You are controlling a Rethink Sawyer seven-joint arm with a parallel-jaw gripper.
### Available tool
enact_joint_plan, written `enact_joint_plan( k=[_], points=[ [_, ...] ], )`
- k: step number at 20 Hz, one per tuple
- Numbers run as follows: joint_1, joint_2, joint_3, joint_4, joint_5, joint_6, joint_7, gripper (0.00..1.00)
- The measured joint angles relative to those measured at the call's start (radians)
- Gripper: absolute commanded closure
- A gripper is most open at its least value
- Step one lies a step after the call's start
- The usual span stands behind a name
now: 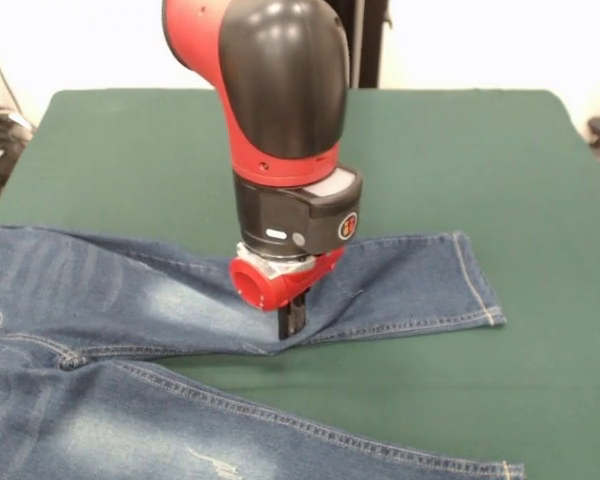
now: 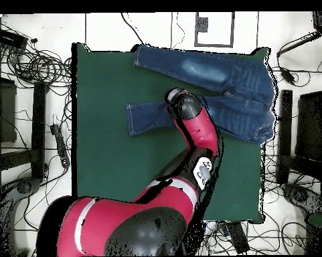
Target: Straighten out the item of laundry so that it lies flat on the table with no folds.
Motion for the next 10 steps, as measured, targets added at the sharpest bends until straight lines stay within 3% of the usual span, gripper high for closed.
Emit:
enact_joint_plan(
  k=[10],
  points=[
    [-0.073,-0.046,0.085,0.017,-0.084,0.003,0.0,1.0]
  ],
)
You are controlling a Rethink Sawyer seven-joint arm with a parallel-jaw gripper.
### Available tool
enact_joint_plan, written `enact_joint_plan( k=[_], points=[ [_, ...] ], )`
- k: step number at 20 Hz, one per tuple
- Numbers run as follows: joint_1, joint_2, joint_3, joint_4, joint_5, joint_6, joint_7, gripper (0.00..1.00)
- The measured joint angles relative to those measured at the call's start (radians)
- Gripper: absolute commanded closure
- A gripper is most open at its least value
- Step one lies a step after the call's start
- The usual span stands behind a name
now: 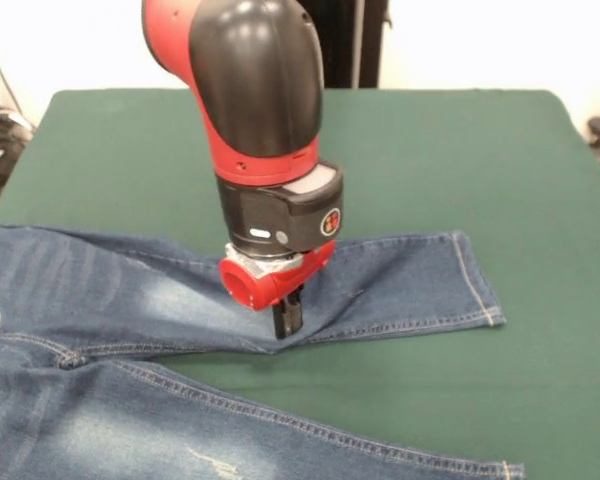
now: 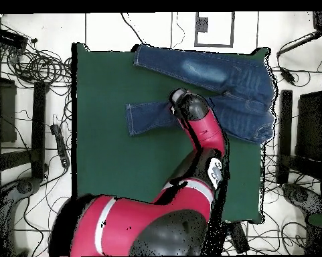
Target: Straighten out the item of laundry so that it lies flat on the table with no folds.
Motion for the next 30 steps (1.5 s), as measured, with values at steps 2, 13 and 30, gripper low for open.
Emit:
enact_joint_plan(
  k=[2,13,30],
  points=[
    [-0.014,-0.006,0.007,0.0,-0.03,0.007,0.0,1.0],
    [-0.132,-0.04,0.047,-0.012,-0.28,0.106,0.0,1.0],
    [-0.234,-0.066,0.14,-0.063,-0.519,0.169,0.0,1.0]
  ],
)
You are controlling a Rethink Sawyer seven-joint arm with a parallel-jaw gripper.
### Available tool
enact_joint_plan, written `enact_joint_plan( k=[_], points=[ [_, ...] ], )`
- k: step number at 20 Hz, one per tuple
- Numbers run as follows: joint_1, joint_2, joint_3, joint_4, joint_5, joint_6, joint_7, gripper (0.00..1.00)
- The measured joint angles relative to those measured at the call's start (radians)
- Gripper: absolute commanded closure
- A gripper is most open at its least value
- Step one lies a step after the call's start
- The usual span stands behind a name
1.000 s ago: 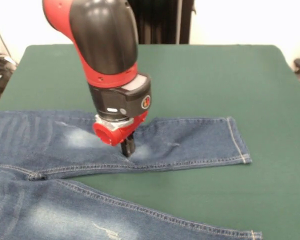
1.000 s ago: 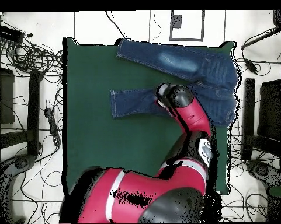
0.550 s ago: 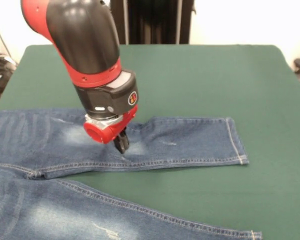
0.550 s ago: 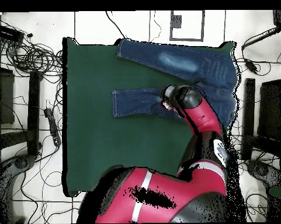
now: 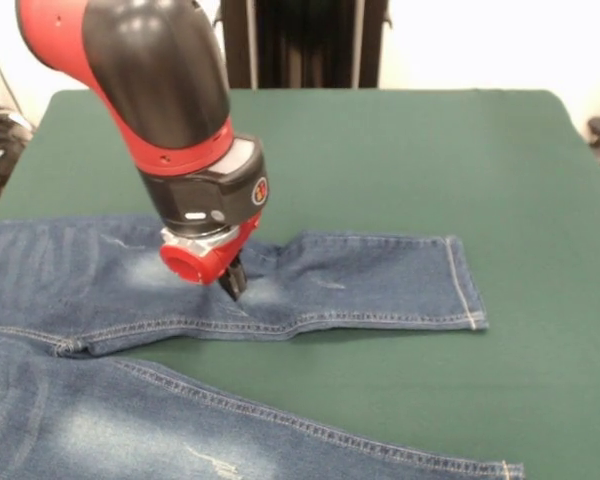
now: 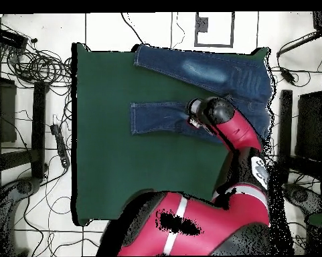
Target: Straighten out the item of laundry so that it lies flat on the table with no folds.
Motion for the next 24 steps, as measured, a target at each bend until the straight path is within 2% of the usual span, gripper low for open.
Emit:
enact_joint_plan(
  k=[7,14,24],
  points=[
    [-0.047,-0.017,0.037,-0.002,-0.066,0.039,0.0,1.0],
    [-0.056,-0.118,0.036,0.013,-0.157,0.158,0.0,1.0],
    [-0.117,-0.171,0.036,0.007,-0.225,0.152,0.0,1.0]
  ],
)
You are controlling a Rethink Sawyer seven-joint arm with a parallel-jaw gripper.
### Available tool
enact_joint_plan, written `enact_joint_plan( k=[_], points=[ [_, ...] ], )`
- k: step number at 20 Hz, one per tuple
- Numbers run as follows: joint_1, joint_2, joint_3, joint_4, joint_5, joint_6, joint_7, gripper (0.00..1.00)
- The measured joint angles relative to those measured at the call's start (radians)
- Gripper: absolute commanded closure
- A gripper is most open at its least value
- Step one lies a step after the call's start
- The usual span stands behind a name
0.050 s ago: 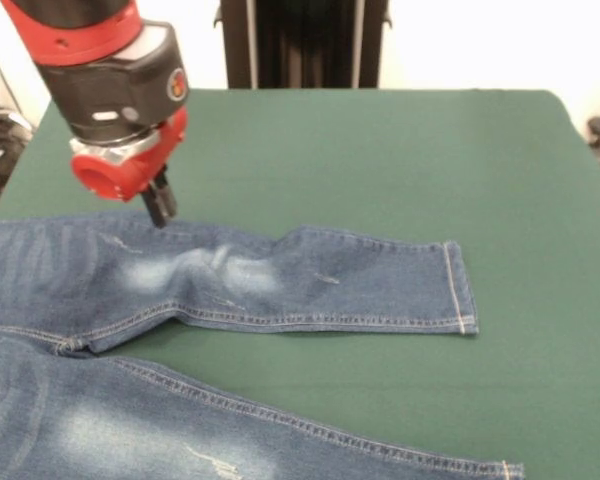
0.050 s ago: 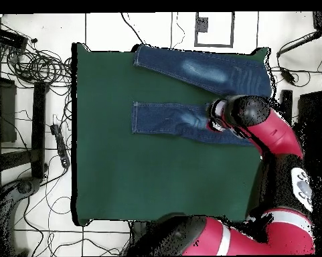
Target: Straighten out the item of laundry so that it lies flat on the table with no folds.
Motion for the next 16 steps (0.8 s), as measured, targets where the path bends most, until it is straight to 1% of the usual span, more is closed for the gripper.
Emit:
enact_joint_plan(
  k=[3,5,9,16],
  points=[
    [-0.015,0.008,0.0,0.0,-0.014,-0.02,0.0,1.0],
    [-0.025,0.025,0.001,-0.001,-0.022,-0.054,0.0,1.0],
    [-0.029,0.049,0.001,-0.006,-0.023,-0.09,0.0,1.0],
    [0.005,0.104,0.001,-0.037,-0.023,-0.103,0.0,1.0]
  ],
)
